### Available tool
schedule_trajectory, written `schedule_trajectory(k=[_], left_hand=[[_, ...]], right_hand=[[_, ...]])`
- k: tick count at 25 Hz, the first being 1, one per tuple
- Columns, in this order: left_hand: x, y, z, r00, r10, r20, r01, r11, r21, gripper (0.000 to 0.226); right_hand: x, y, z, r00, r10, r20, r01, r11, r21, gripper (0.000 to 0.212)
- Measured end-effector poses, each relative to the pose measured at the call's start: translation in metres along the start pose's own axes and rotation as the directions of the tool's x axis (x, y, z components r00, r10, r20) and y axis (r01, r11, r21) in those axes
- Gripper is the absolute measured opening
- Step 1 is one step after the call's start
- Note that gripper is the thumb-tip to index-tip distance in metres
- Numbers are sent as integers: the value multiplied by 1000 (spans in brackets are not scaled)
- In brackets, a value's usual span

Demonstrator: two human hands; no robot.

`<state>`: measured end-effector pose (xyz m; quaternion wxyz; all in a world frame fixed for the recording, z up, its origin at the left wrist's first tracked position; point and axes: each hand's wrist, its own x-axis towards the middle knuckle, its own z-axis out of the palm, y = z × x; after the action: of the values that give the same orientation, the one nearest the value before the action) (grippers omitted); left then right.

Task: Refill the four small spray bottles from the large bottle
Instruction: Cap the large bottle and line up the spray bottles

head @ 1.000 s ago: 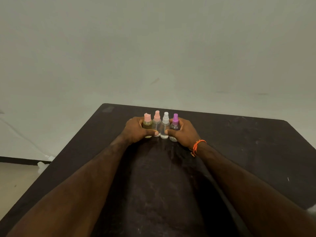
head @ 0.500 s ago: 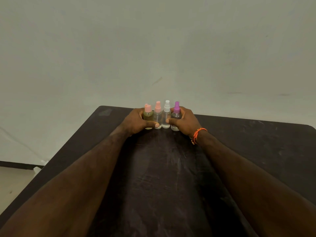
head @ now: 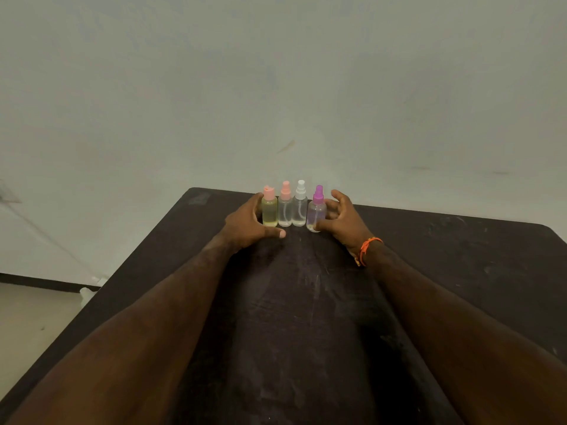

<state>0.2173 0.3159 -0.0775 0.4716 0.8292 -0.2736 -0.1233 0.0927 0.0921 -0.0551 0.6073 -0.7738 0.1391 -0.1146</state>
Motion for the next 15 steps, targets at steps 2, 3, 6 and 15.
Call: schedule_trajectory(k=[2, 3, 6, 15], left_hand=[[-25, 7, 2, 996, -79, -47, 83, 991, 108, 124], [-40, 13, 4, 991, -118, -70, 130, 973, 189, 129], [-94, 33, 12, 991, -128, -30, 129, 913, 386, 117], [-256, 93, 52, 977, 27, 212, -177, 655, 734, 107]], right_hand=[[-24, -5, -4, 999, 45, -27, -46, 999, -17, 105], [-38, -7, -6, 997, 61, -46, -63, 997, -43, 97], [-85, -17, -11, 992, 104, -71, -112, 988, -110, 81], [-262, -25, -24, 988, -144, -58, 37, 582, -813, 67]])
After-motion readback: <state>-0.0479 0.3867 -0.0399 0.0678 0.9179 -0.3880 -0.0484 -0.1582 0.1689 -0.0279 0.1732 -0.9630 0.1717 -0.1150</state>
